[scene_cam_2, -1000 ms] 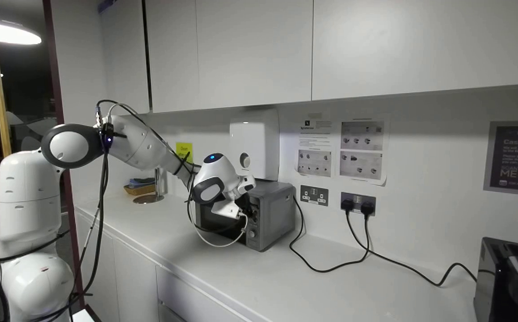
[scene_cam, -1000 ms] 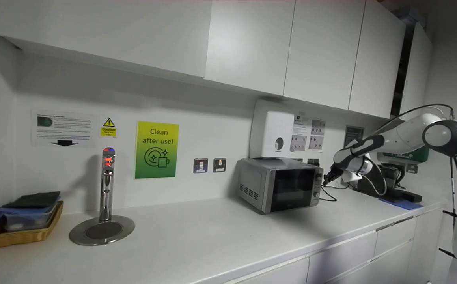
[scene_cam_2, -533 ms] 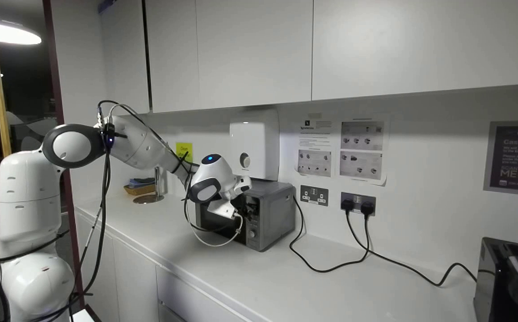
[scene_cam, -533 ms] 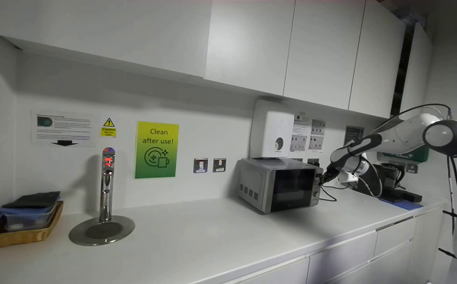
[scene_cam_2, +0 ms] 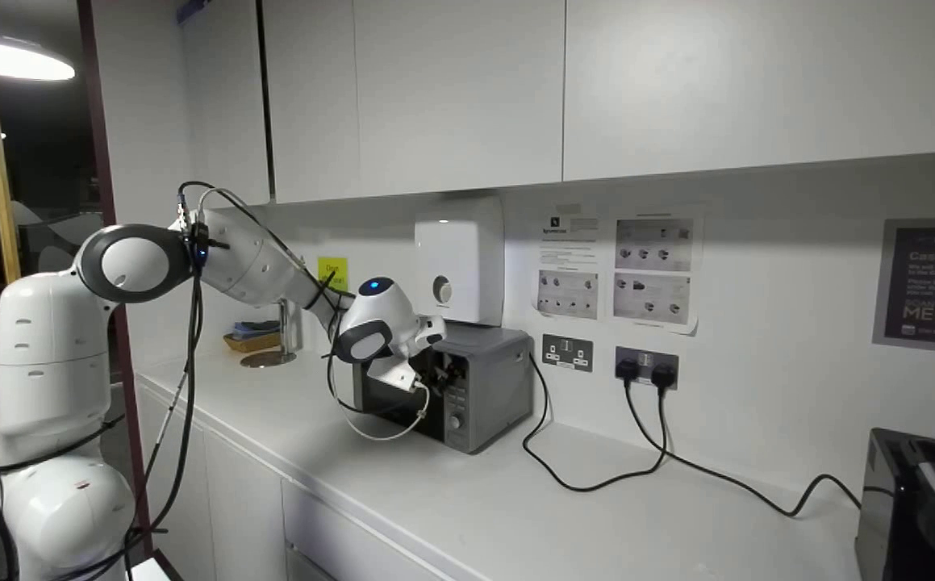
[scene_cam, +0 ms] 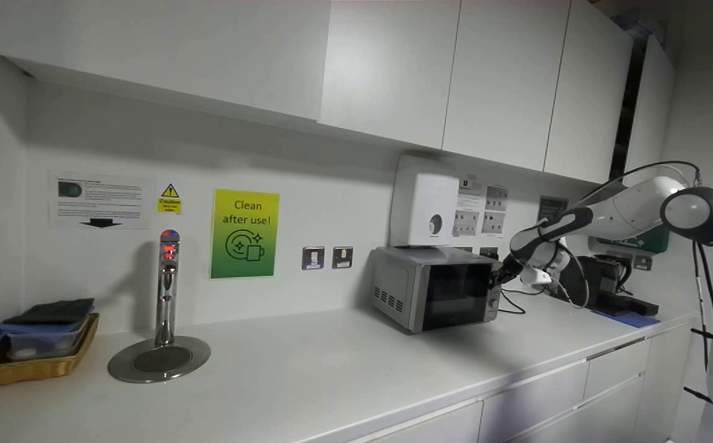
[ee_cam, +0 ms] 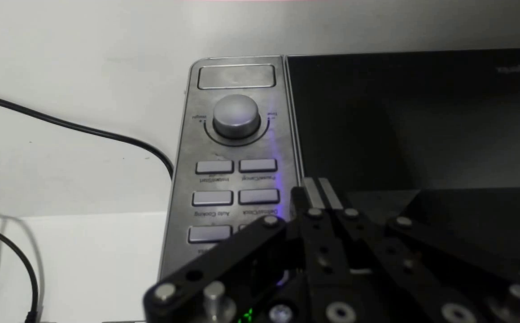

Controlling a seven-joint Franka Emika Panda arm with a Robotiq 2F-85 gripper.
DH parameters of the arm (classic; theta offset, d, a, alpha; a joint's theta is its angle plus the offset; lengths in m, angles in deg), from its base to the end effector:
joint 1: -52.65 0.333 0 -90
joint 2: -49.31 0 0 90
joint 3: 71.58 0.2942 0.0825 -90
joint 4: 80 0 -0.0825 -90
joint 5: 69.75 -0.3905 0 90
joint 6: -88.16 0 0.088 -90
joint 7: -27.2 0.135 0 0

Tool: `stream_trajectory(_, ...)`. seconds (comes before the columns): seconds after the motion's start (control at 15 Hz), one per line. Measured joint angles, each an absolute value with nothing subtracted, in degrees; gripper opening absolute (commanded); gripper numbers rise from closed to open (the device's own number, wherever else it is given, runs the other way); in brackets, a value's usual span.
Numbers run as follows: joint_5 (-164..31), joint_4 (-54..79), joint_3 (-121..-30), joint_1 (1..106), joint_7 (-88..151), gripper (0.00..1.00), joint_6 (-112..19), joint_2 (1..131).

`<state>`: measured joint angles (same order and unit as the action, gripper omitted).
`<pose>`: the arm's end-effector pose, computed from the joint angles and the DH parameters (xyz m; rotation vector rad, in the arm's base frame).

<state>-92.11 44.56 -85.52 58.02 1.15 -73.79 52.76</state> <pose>0.5959 -0.1049 0.3822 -2.9633 0.0371 -0.9539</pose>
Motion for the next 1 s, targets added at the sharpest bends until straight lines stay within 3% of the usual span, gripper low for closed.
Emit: stream_trajectory(1.0,-91.7,44.4,-86.3,57.9,1.6,0.0,-74.0,52.3)
